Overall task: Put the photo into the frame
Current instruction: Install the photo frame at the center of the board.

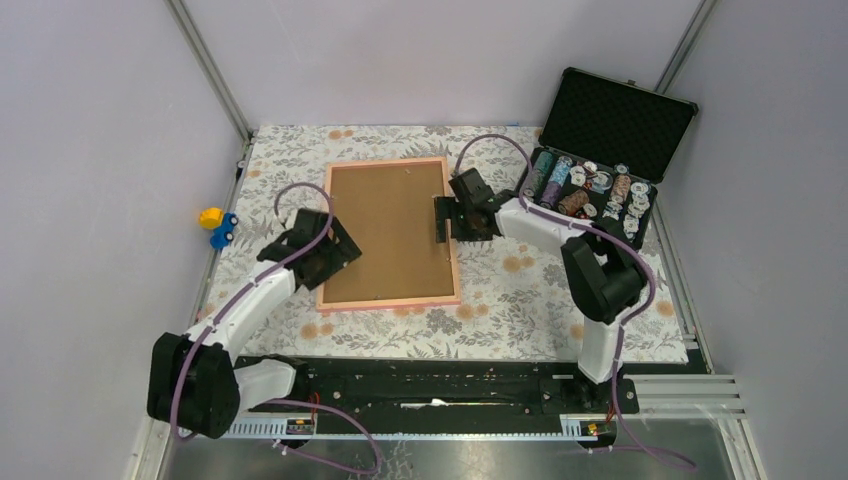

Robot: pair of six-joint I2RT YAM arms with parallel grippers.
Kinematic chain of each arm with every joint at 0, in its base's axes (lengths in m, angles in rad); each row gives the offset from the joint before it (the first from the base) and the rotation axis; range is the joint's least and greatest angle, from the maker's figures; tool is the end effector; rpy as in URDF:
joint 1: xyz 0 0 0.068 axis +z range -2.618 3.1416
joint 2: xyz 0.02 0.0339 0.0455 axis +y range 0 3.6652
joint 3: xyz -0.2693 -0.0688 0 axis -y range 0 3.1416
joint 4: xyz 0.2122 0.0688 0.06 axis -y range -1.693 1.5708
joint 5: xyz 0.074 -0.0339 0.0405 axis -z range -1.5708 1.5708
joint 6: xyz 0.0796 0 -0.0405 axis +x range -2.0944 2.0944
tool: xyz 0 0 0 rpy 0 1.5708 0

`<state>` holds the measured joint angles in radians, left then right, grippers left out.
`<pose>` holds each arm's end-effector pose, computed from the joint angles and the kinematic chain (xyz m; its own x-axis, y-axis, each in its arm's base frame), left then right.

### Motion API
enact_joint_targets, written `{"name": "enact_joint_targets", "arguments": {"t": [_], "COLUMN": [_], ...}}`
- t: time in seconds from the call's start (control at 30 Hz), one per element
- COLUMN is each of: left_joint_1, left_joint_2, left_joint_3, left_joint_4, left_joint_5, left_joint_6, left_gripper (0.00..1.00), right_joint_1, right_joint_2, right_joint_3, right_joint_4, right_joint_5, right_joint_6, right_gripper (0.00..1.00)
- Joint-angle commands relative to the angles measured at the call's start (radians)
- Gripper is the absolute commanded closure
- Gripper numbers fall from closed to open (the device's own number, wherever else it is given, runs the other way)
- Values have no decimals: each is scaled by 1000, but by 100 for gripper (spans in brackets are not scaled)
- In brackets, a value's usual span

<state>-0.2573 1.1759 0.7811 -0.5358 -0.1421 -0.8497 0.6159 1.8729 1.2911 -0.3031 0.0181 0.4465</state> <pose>0.2220 -0.0468 0.2133 -0.6398 -0.6005 -0.4797 -0.4702 0.7995 -0.3737 0.3336 0.2343 0.1853 -0.8151 -0.0480 -0.5773 -0.2398 0.9351 0.2609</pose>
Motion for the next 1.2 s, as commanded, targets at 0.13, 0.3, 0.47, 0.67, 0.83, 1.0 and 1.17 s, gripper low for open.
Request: {"name": "enact_joint_targets", "arguments": {"t": [0.13,0.3,0.47,0.67,0.83,1.0,1.17], "left_joint_1": [-296,-408,-425,-417,-396,-340,-297], "left_joint_2": [-123,-76,26,128,182,209,228], "left_joint_3": [-172,-234,-207,-171,-158,-141,-133], "left_joint_4": [-36,53,116,170,198,215,238], "left_joint_5": [-56,-71,-87,-94,-89,-83,-73], "left_joint_6": [-220,-313,-310,-295,-278,-225,-184], "left_gripper": [1,2,2,2,2,2,4], "right_joint_1": [-19,-33,-40,-40,-40,-41,-41], "right_joint_2": [150,201,238,271,258,200,122], "right_joint_3": [215,273,306,300,237,104,-23], "right_joint_4": [-138,-155,-176,-179,-161,-97,-42], "right_joint_5": [39,44,59,34,25,-11,-76], "right_joint_6": [-34,-37,-45,-56,-59,-47,-25], "right_gripper": [18,26,31,51,70,83,87]}}
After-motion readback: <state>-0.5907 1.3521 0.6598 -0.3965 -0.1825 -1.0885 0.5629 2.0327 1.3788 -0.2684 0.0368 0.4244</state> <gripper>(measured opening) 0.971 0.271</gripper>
